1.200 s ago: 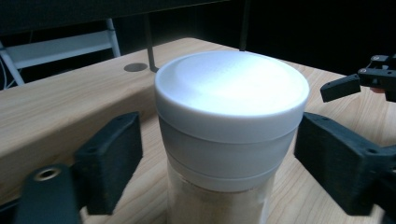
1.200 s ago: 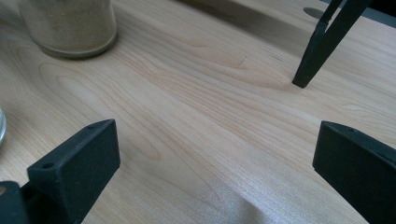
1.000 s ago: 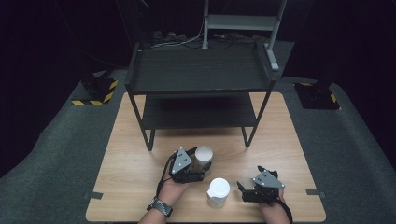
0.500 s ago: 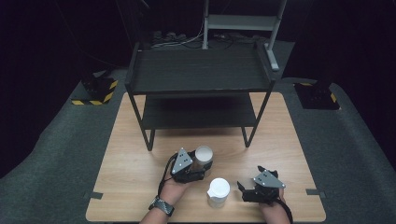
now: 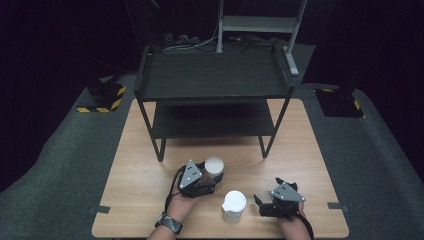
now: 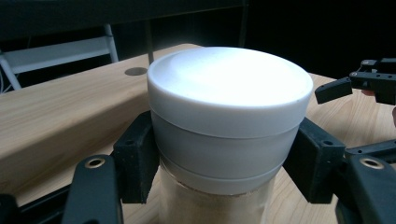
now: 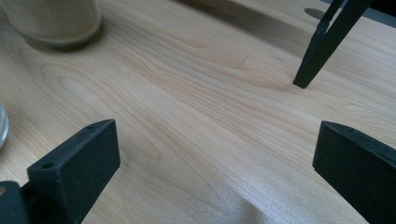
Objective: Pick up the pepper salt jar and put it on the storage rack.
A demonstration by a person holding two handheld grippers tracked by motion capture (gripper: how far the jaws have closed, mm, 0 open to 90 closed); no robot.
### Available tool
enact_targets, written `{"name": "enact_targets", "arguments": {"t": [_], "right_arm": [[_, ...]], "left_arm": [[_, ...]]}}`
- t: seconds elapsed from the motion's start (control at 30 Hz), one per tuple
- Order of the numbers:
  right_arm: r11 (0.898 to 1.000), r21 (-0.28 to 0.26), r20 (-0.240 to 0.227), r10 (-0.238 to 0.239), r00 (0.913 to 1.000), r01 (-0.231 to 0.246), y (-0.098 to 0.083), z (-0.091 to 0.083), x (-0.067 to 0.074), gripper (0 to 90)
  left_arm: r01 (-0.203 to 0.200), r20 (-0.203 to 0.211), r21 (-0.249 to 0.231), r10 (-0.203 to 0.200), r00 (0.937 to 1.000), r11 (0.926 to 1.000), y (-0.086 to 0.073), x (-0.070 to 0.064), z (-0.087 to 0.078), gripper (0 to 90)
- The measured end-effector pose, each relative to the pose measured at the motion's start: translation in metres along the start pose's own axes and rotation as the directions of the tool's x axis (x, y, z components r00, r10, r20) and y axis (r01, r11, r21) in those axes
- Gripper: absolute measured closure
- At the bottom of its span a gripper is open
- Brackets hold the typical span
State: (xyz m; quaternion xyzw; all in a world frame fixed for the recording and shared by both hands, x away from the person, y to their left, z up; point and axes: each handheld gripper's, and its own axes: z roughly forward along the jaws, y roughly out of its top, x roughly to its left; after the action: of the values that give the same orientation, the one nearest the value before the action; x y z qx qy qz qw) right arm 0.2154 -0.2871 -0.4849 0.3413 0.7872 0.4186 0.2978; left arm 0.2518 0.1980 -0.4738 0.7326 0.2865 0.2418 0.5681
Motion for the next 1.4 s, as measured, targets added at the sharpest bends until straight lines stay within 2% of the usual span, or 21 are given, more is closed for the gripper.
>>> {"name": "enact_targets", "arguments": {"t": [0.4, 0.77, 1.1, 1.4], "right_arm": [[1.000, -0.001, 0.000, 0.009, 1.0000, -0.009, 0.000, 0.000, -0.001, 0.0], [1.000, 0.000, 0.000, 0.006, 1.0000, -0.006, 0.000, 0.000, 0.000, 0.0], [1.000, 0.000, 0.000, 0.004, 1.0000, -0.004, 0.000, 0.000, 0.000, 0.0], [1.000, 0.000, -0.001, 0.002, 1.0000, -0.002, 0.000, 0.000, 0.000, 0.0]], "left_arm": [[-0.001, -0.038, -0.008, 0.001, 0.9993, 1.0000, 0.006, -0.004, -0.020, 34.4], [-0.015, -0.072, -0.043, 0.012, 0.9974, 0.9989, 0.019, -0.009, -0.042, 34.4], [-0.018, -0.093, -0.064, 0.012, 0.9956, 0.9978, 0.027, -0.012, -0.057, 34.3], [-0.016, -0.109, -0.095, 0.005, 0.9941, 0.9953, 0.041, -0.012, -0.072, 34.3]]}}
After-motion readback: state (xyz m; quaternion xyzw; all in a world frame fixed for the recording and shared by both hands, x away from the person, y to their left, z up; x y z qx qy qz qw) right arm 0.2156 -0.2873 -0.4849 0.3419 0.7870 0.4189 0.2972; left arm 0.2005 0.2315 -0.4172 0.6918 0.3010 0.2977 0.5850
